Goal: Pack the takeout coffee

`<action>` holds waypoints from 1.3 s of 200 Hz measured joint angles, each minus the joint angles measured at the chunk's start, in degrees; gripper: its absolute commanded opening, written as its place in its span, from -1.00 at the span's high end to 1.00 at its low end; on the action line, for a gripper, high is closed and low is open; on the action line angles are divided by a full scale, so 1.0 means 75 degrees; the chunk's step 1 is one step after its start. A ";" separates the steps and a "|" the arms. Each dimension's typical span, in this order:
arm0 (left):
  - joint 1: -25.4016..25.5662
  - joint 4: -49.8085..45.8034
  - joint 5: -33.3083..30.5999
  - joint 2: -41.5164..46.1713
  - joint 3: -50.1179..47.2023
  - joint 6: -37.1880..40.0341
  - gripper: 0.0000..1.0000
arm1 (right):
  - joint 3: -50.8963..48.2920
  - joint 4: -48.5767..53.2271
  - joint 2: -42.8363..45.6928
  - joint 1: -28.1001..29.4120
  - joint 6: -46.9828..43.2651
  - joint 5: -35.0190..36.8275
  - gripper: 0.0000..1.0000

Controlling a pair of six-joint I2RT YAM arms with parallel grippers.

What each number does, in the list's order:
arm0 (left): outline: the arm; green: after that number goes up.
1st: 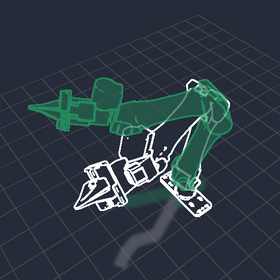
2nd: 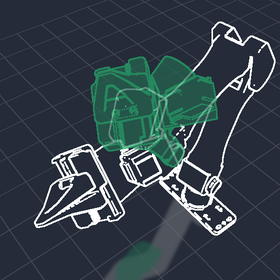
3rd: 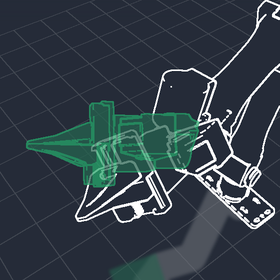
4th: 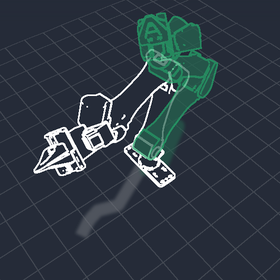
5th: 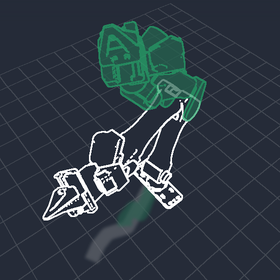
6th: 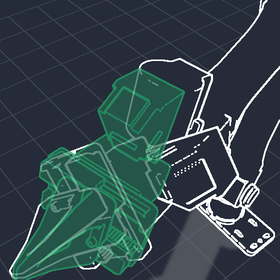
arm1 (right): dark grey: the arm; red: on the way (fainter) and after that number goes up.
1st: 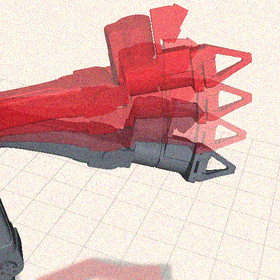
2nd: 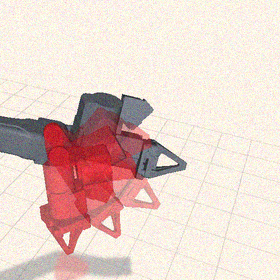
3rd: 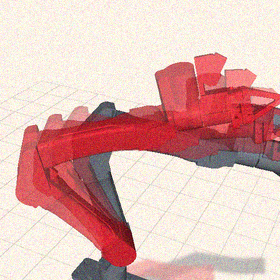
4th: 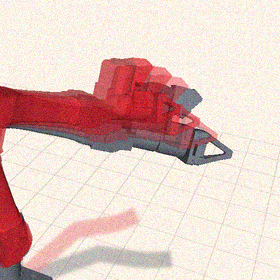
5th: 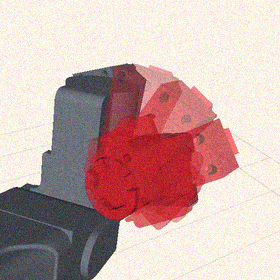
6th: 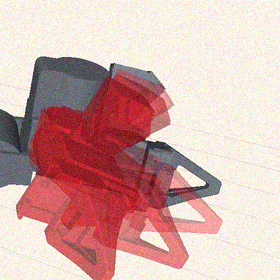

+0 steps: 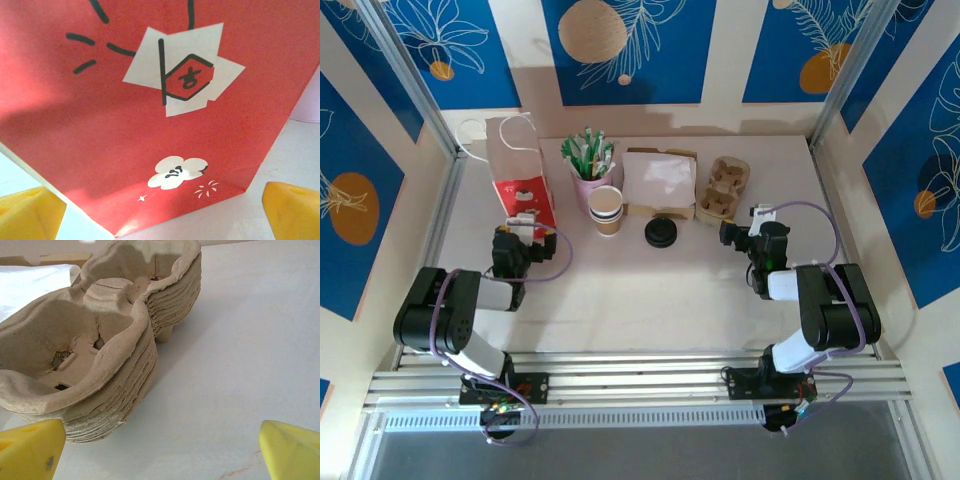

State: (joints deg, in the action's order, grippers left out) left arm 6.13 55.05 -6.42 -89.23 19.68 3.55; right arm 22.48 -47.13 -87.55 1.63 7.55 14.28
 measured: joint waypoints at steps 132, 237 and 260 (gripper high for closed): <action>0.0000 0.0000 0.0000 0.0000 0.0000 0.0000 -1.00 | 0.0000 0.0000 0.0000 0.0000 0.0000 0.0000 -0.98; -0.0149 -0.0111 0.0093 0.0000 0.0099 -0.0032 -1.00 | 0.0093 0.1655 0.2171 0.0323 -0.0029 0.0125 -0.98; -0.0187 -0.0256 0.0047 0.0111 0.0096 -0.0076 -1.00 | 0.0425 0.2503 0.3552 0.0659 0.0032 0.0143 -0.98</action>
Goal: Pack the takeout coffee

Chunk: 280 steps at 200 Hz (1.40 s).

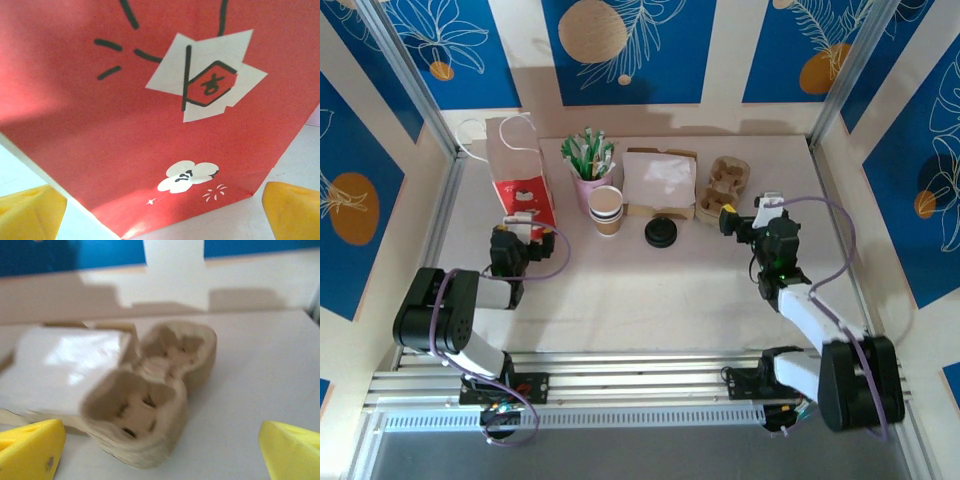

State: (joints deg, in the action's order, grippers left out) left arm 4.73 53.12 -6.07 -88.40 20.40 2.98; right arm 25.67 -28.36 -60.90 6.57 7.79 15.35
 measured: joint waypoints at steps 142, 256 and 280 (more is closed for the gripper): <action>0.0195 -0.6892 0.1096 0.4281 0.2780 -0.4922 -0.98 | 0.2719 0.4750 0.0501 0.1996 0.2760 -0.0289 -0.98; 0.3130 -1.0663 -0.0956 0.1128 0.6067 -0.5767 -0.74 | 0.3515 0.6508 0.0516 0.4001 0.1714 0.0912 -0.94; 0.3395 -1.0998 -0.1207 0.0332 0.6627 -0.5788 -0.67 | 0.3535 0.6834 0.0927 0.4363 0.1708 0.1070 -0.93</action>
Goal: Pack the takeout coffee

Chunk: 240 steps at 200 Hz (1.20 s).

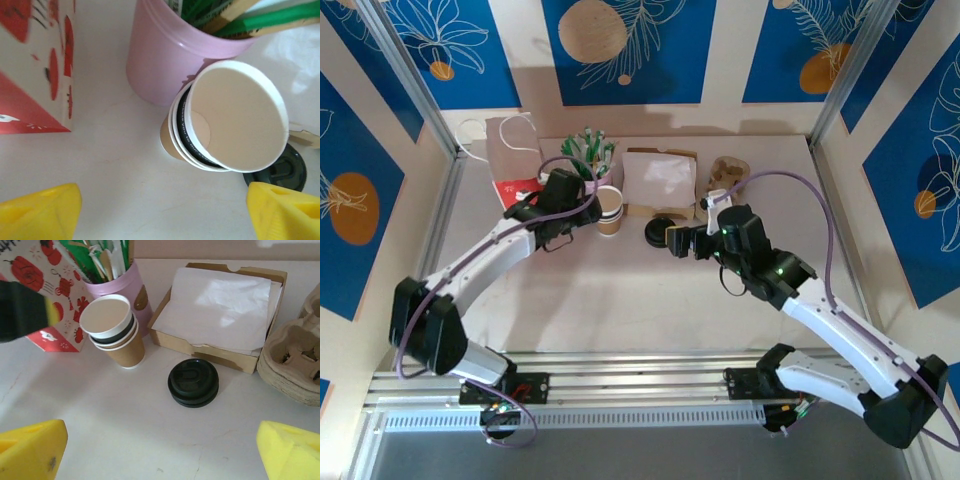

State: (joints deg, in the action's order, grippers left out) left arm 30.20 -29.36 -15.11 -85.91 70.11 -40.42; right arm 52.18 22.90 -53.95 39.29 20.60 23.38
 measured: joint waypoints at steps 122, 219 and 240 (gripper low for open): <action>0.0181 -0.0583 -0.0632 -0.2157 0.1830 0.0006 -0.04 | 0.0099 0.1131 0.0772 0.1399 -0.0061 0.0731 -0.89; 0.0108 -0.0842 -0.0644 -0.2582 0.2361 0.0073 0.95 | 0.0251 0.1387 0.0988 0.1714 -0.0172 0.1116 -0.89; 0.0090 -0.0921 -0.0647 -0.2585 0.2468 0.0055 1.00 | 0.0277 0.1469 0.1046 0.1719 -0.0198 0.1125 -0.89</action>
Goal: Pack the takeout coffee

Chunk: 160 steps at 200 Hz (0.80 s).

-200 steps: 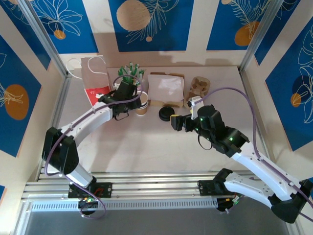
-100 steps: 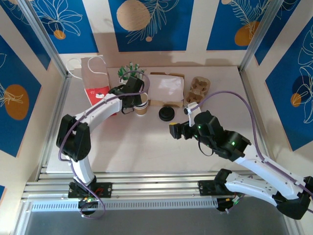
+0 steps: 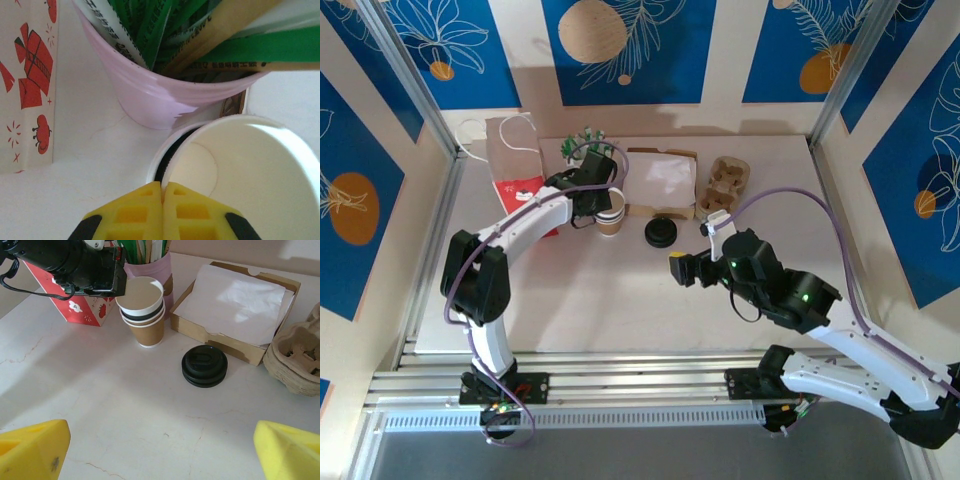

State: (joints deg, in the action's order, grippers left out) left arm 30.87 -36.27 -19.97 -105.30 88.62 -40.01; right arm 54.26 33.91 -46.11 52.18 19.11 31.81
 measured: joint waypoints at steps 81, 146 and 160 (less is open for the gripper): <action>-0.0093 -0.0195 0.0254 0.0119 0.0090 -0.0163 1.00 | 0.0003 0.0058 0.0090 0.0000 0.0003 0.0035 -0.89; -0.0338 -0.0020 0.0816 0.0734 -0.0067 -0.0629 1.00 | 0.0000 0.0052 -0.0029 0.0000 0.0003 0.0023 -0.90; -0.0367 0.0032 0.0866 0.0769 -0.0128 -0.0647 1.00 | -0.0017 0.0020 -0.0096 0.0003 0.0000 0.0023 -0.90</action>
State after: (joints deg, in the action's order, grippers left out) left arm 28.12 -36.03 -13.47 -99.53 87.66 -44.86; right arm 54.13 34.06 -46.83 52.21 19.11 31.99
